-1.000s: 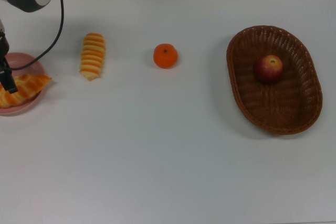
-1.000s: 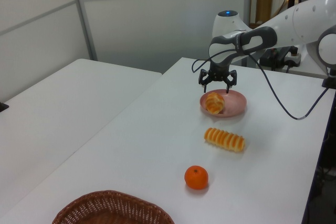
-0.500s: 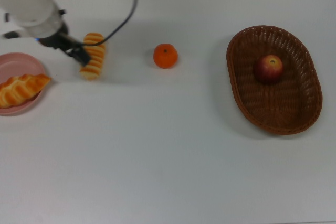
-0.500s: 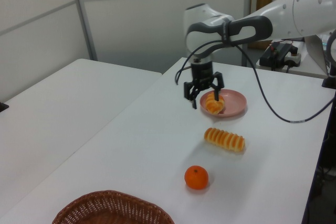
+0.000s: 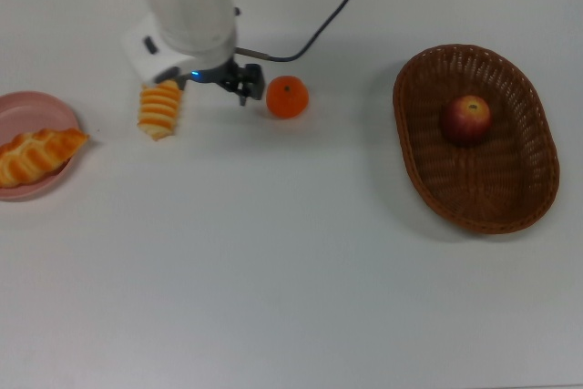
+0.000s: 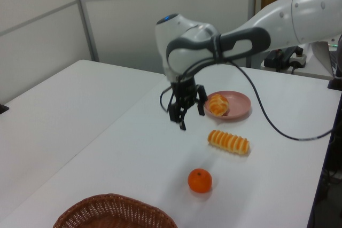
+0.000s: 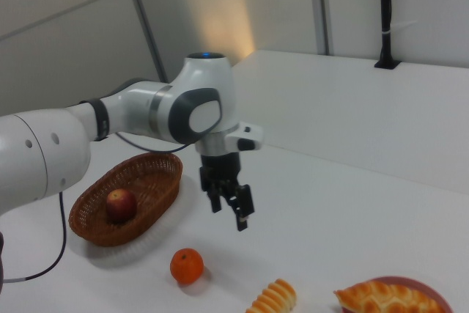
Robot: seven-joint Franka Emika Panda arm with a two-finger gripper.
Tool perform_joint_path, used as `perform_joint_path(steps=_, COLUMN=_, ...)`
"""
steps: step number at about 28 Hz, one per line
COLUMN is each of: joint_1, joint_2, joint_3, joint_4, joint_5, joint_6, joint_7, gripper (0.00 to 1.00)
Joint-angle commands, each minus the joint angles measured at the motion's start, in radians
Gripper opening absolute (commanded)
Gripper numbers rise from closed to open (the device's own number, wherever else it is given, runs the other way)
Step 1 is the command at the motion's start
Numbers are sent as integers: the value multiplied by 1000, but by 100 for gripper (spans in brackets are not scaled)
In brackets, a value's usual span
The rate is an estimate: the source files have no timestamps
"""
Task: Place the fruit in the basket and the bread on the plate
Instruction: 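Raise the gripper and move it down to the orange, then close the gripper on the orange and lift it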
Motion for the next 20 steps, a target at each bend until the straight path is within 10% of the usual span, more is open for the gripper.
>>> perform_joint_path(steps=1, joint_1=74, joint_2=-22, joint_3=-16, joint_4=-73, joint_5=-33, joint_6=2, joint_7=-21, gripper=100)
perform_joint_path(steps=20, joint_1=212, joint_2=-37, joint_3=-15, joint_4=-352, joint_5=-106, joint_6=286, joint_7=160, gripper=100)
